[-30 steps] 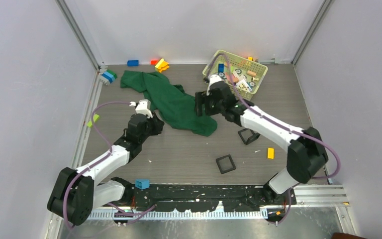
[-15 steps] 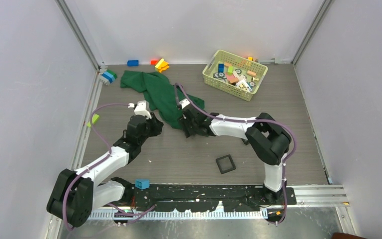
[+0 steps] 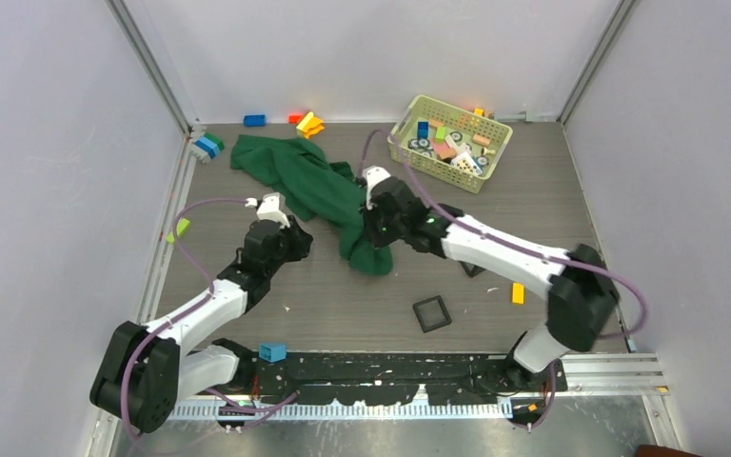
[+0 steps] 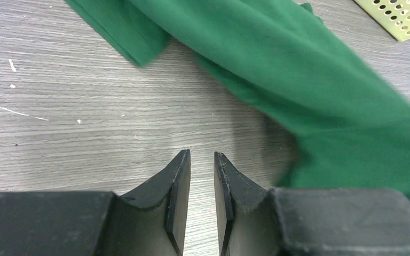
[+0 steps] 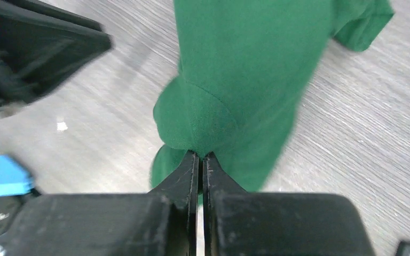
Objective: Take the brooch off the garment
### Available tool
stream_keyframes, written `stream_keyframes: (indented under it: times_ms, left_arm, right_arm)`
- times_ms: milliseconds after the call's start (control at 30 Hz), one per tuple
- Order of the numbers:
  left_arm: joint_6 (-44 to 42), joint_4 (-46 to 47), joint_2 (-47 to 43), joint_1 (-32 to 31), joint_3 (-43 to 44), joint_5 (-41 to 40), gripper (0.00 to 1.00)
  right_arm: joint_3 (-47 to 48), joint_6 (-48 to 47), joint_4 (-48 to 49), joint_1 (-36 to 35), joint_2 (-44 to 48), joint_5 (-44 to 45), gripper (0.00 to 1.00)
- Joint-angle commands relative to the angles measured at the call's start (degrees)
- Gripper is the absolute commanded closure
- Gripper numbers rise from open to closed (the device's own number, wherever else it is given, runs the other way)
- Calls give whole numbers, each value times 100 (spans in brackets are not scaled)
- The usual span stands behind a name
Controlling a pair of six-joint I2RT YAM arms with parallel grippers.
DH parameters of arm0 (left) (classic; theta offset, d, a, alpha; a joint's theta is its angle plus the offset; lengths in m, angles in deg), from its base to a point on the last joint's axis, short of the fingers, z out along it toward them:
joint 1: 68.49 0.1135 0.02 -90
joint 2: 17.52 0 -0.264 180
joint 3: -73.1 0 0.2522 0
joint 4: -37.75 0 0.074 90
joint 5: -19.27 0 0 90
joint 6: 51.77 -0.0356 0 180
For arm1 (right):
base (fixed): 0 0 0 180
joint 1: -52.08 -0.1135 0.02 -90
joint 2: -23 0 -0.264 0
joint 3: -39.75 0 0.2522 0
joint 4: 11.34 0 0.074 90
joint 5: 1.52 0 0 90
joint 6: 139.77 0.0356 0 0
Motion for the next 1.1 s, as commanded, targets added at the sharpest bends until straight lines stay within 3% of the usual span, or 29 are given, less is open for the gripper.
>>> stream_keyframes:
  times_ms: [0,100,233,400,500,667,833,1067]
  left_arm:
    - [-134,-26,-142,28,79,-157,74]
    - [-195,-58,-230,28,65,-230,74]
    - [-358,-158,-96,28,153,-208,69]
    - [-570,-499,413,28,525,-128,55]
    - [-670,-763,873,21,825,-4,41]
    - [-950,-1105,1796,-255,1431,-236,29]
    - [-1400,-1819,2642,-876,2338,-1265,27]
    - [-1333,-2599,3658,-991,3235,-1363,30]
  right_arm:
    - [264,722,-673,428,1254,-742,100]
    - [144,1863,-446,1415,1487,-1180,100]
    - [137,2803,-278,2505,886,-1690,100]
    - [70,3201,352,3261,287,-2100,100]
    - [155,3070,381,3348,60,-2016,100]
    - [125,2937,454,3357,-13,-2062,100]
    - [90,2816,445,3352,63,-2064,100]
    - [-4,2669,417,3352,261,-1976,100]
